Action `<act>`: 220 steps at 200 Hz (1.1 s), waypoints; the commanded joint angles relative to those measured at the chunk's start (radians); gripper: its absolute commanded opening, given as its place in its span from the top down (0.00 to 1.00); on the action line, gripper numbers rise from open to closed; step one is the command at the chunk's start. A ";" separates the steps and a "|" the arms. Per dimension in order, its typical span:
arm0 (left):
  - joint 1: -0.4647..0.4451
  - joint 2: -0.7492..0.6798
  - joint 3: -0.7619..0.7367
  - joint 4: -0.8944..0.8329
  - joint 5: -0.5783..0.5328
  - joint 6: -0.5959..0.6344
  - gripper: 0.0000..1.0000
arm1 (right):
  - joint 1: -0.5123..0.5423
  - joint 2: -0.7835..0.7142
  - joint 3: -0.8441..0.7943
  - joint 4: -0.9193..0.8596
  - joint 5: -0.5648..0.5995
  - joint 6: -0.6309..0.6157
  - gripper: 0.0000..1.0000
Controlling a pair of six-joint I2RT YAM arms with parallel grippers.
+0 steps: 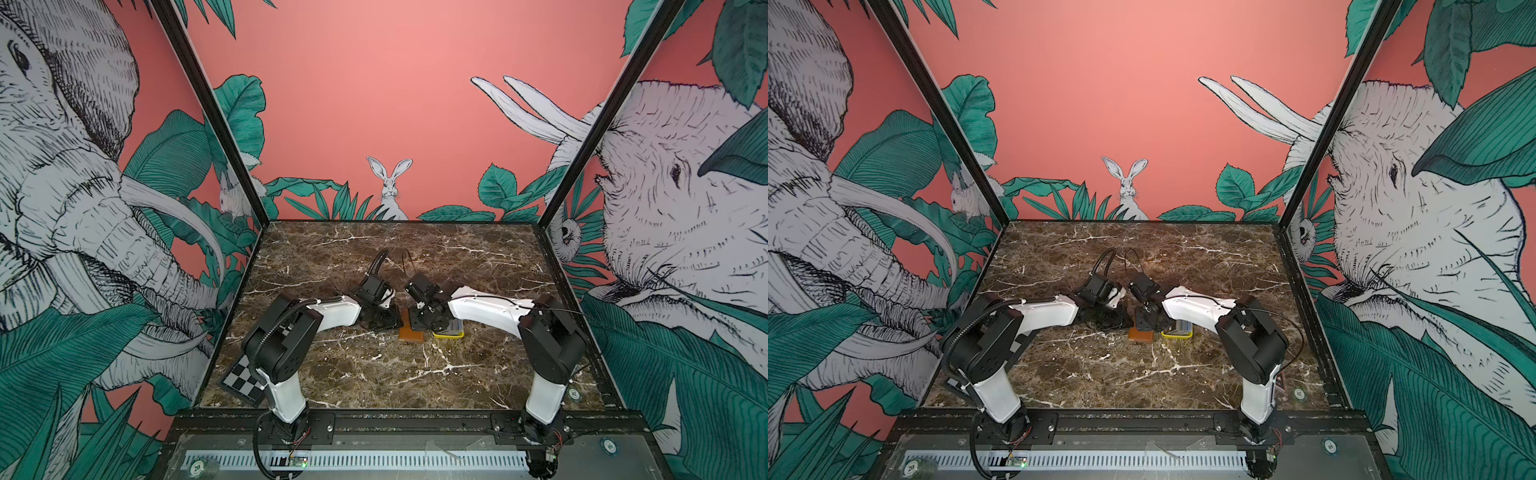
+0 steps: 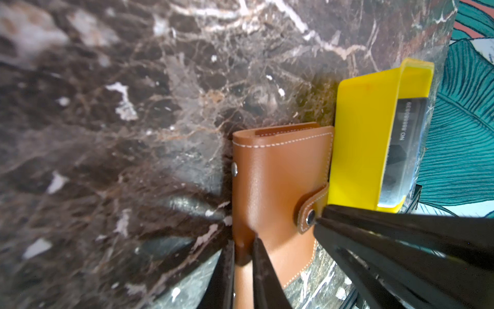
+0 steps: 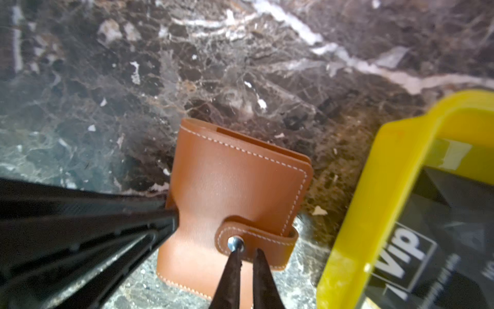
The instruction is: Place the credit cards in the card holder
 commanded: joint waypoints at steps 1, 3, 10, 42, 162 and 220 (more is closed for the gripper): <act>-0.007 0.000 -0.002 -0.022 -0.003 0.001 0.85 | -0.004 -0.094 -0.059 0.098 -0.032 -0.028 0.86; -0.007 0.000 -0.002 -0.022 -0.004 0.000 0.85 | -0.004 -0.101 -0.066 0.103 -0.037 -0.029 0.86; -0.007 -0.003 0.000 -0.024 -0.005 -0.001 0.85 | -0.004 -0.129 -0.088 0.131 -0.051 -0.033 0.85; -0.007 -0.020 0.017 -0.038 -0.011 0.005 0.84 | 0.005 -0.267 -0.146 0.163 -0.063 -0.078 0.82; 0.034 -0.359 0.014 -0.226 -0.193 0.092 0.25 | 0.001 -0.800 -0.372 0.072 0.145 -0.175 0.24; 0.186 -0.596 -0.108 -0.255 -0.221 0.143 0.01 | -0.019 -0.995 -0.461 0.015 0.341 -0.211 0.02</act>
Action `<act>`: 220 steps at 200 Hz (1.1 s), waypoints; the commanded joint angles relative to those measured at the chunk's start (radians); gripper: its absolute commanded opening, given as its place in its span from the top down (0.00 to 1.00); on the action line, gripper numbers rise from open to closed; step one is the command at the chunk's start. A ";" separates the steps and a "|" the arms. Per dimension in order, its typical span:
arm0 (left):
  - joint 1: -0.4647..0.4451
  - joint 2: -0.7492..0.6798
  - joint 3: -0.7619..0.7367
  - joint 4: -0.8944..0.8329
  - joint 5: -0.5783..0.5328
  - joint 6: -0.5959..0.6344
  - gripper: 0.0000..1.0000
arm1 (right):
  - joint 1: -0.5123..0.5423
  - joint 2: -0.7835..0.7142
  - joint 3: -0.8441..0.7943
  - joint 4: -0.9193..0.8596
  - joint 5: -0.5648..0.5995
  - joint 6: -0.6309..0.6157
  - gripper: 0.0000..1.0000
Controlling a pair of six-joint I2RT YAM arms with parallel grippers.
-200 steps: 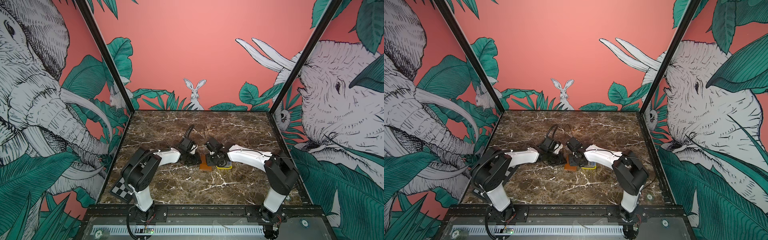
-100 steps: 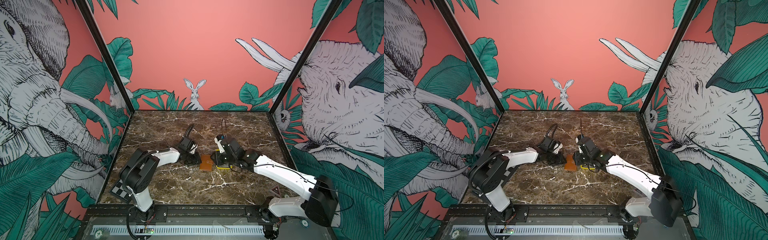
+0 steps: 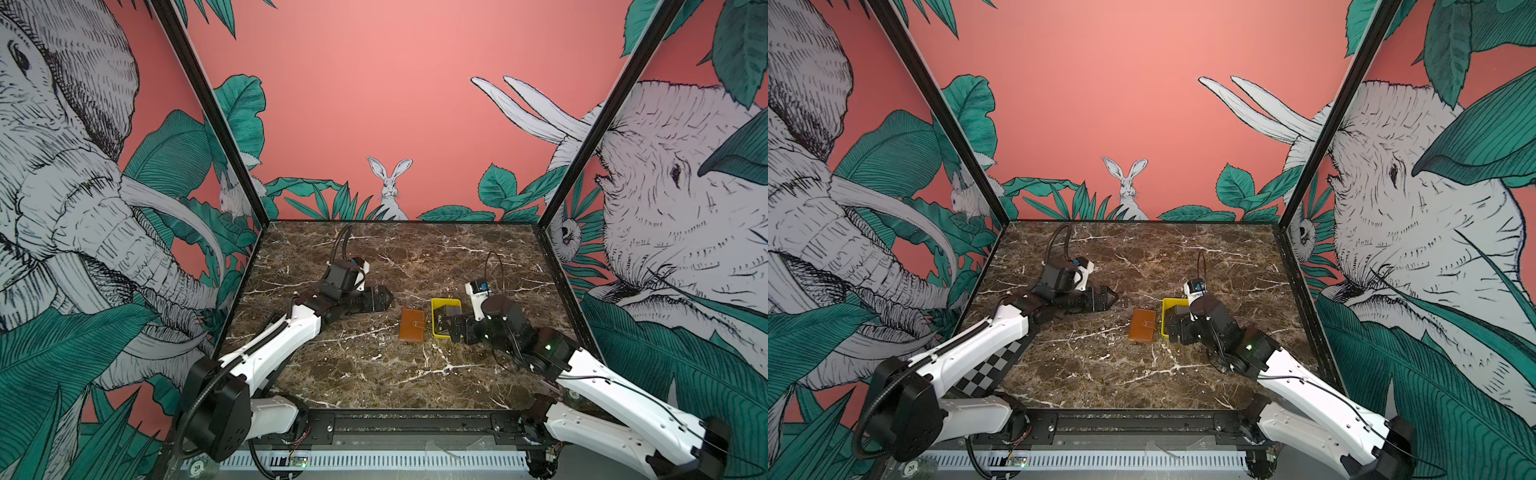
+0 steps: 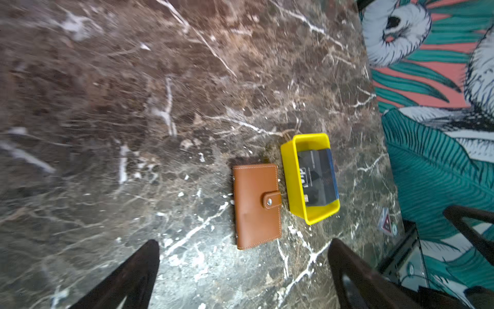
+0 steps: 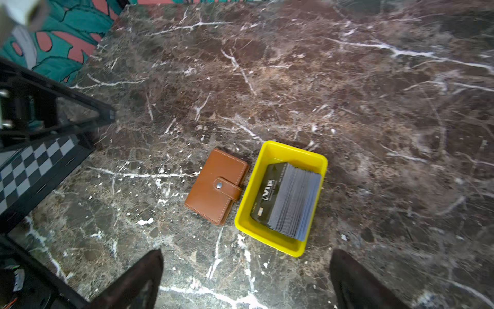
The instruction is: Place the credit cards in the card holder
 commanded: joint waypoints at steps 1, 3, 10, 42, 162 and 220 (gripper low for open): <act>0.050 -0.077 -0.063 -0.053 -0.036 0.041 0.01 | -0.012 -0.055 -0.026 -0.034 0.122 -0.030 0.02; 0.054 -0.083 -0.065 -0.055 -0.040 0.044 0.01 | -0.013 -0.058 -0.028 -0.038 0.129 -0.031 0.02; 0.065 -0.100 -0.070 -0.066 -0.055 0.051 0.01 | -0.016 -0.074 -0.035 -0.044 0.145 -0.031 0.02; 0.086 -0.137 -0.060 -0.138 -0.185 0.106 0.01 | -0.022 -0.118 -0.061 -0.044 0.165 -0.027 0.02; 0.337 -0.225 -0.181 0.022 -0.315 0.351 0.01 | -0.215 -0.087 -0.122 0.020 0.223 -0.068 0.02; 0.526 -0.205 -0.295 0.279 -0.186 0.417 0.01 | -0.399 0.007 -0.148 0.135 0.232 -0.194 0.02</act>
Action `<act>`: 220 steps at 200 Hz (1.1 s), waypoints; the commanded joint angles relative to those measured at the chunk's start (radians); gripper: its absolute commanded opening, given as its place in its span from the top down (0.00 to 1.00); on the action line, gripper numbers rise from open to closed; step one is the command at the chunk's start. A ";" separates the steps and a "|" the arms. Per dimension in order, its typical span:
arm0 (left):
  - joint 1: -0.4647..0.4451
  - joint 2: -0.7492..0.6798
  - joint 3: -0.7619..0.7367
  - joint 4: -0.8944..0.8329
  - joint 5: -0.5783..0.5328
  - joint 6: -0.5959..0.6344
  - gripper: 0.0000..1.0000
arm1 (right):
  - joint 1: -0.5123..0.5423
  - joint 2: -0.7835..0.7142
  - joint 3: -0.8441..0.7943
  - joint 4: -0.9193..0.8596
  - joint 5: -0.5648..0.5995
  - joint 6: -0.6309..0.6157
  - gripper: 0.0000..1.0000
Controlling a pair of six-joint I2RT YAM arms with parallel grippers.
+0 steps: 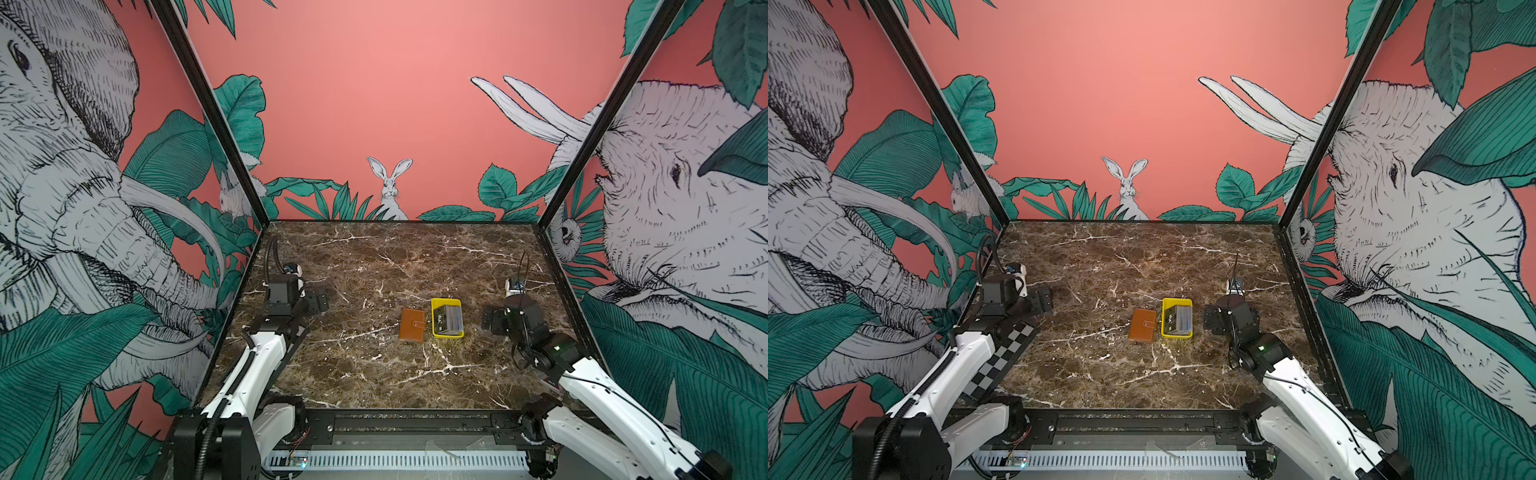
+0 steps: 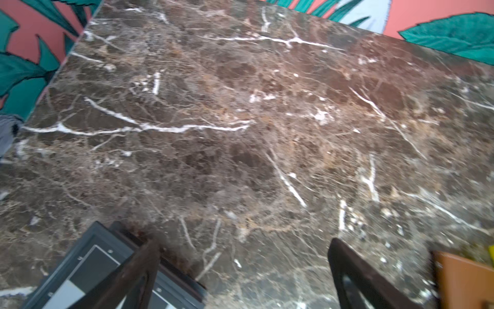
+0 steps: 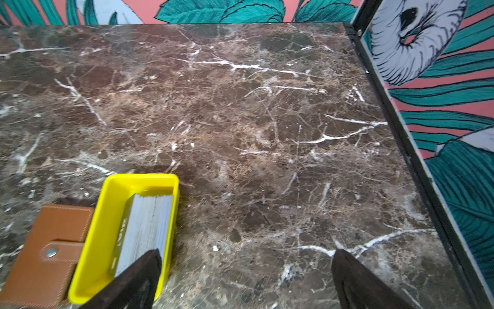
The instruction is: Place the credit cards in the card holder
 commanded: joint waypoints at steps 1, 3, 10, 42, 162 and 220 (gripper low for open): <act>0.040 -0.007 -0.046 0.151 0.050 0.075 0.01 | -0.071 0.045 -0.015 0.078 0.022 -0.074 0.02; 0.041 -0.008 -0.052 0.165 0.050 0.082 0.01 | -0.078 0.050 -0.014 0.080 0.020 -0.077 0.02; 0.042 -0.009 -0.077 0.214 0.046 0.104 0.01 | -0.103 0.065 -0.012 0.085 0.010 -0.082 0.02; 0.043 0.035 -0.158 0.386 -0.004 0.154 0.01 | -0.175 0.095 -0.013 0.148 0.001 -0.125 0.02; 0.047 0.250 -0.283 0.904 0.023 0.226 0.01 | -0.299 0.286 -0.125 0.513 0.041 -0.238 0.02; 0.049 0.304 -0.268 0.966 0.021 0.238 0.01 | -0.316 0.365 -0.154 0.652 0.030 -0.250 0.02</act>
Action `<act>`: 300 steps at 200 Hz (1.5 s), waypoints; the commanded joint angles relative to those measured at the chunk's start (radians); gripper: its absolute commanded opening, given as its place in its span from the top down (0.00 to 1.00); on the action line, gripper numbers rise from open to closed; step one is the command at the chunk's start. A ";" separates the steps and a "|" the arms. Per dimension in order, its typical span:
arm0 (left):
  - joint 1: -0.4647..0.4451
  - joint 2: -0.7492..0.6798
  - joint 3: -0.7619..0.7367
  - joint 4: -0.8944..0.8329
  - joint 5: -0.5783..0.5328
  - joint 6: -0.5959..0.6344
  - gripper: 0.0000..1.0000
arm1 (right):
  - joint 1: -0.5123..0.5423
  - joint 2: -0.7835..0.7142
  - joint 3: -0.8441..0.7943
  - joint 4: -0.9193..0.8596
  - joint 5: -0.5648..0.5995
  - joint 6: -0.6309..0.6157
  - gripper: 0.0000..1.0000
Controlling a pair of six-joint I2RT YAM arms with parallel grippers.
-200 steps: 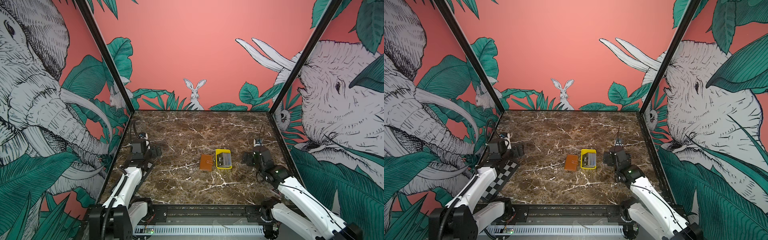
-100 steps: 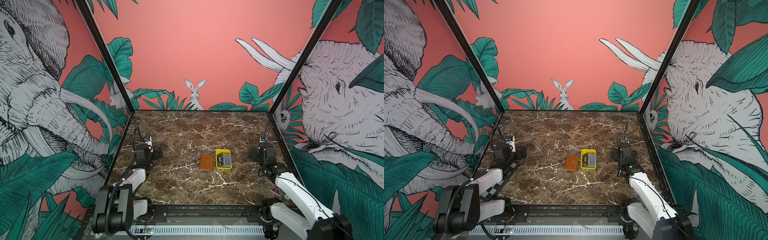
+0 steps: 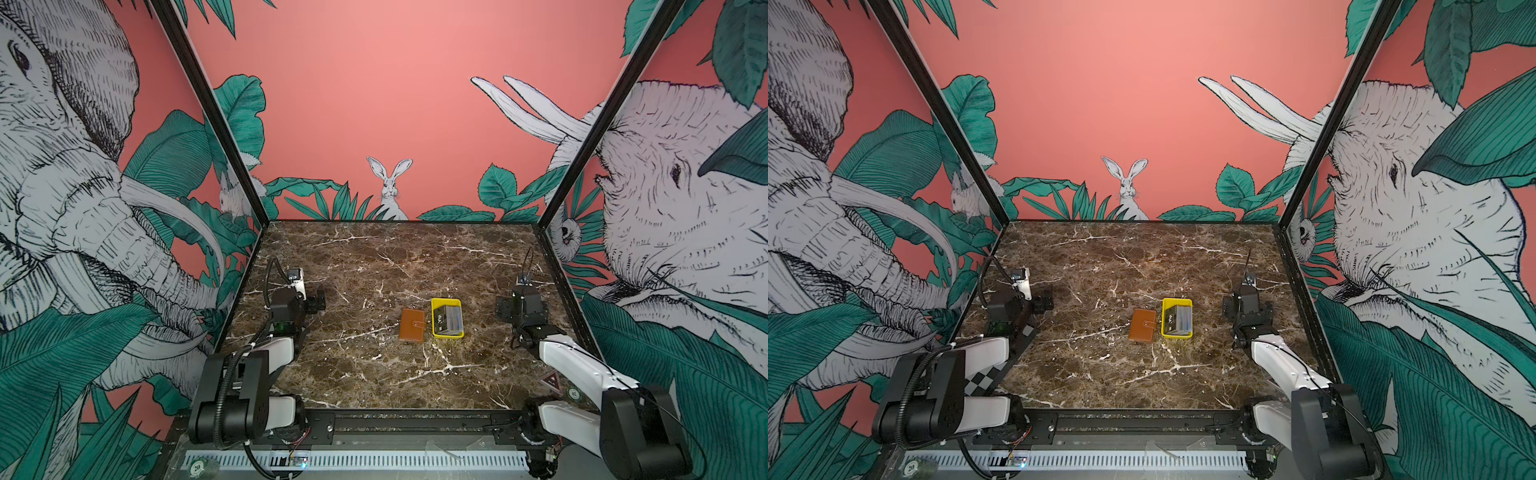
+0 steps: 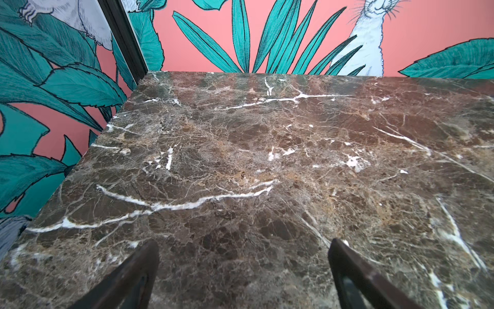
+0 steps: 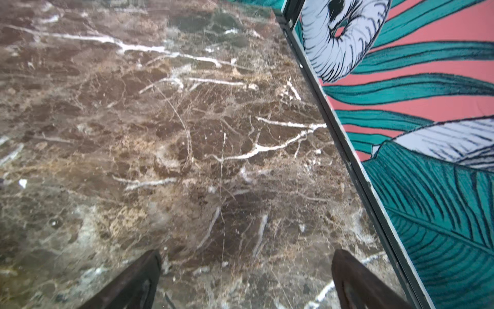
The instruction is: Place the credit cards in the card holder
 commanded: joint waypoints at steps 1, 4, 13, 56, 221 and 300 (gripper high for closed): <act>0.007 0.008 0.004 0.063 0.008 0.031 0.01 | -0.006 0.027 -0.010 0.120 0.012 -0.015 0.02; 0.007 0.010 0.006 0.065 0.009 0.033 0.01 | -0.006 0.032 -0.010 0.126 0.012 -0.016 0.02; 0.006 0.020 0.013 0.067 0.011 0.041 0.01 | -0.006 0.054 -0.012 0.143 0.012 -0.014 0.02; 0.015 0.150 0.018 0.204 0.009 0.049 0.01 | -0.008 0.129 -0.011 0.237 0.021 -0.029 0.02; -0.030 0.216 0.072 0.152 -0.008 0.107 0.01 | -0.040 0.235 0.000 0.452 -0.038 -0.102 0.02; -0.032 0.215 0.072 0.147 -0.010 0.107 0.01 | -0.061 0.221 -0.029 0.498 -0.061 -0.100 0.02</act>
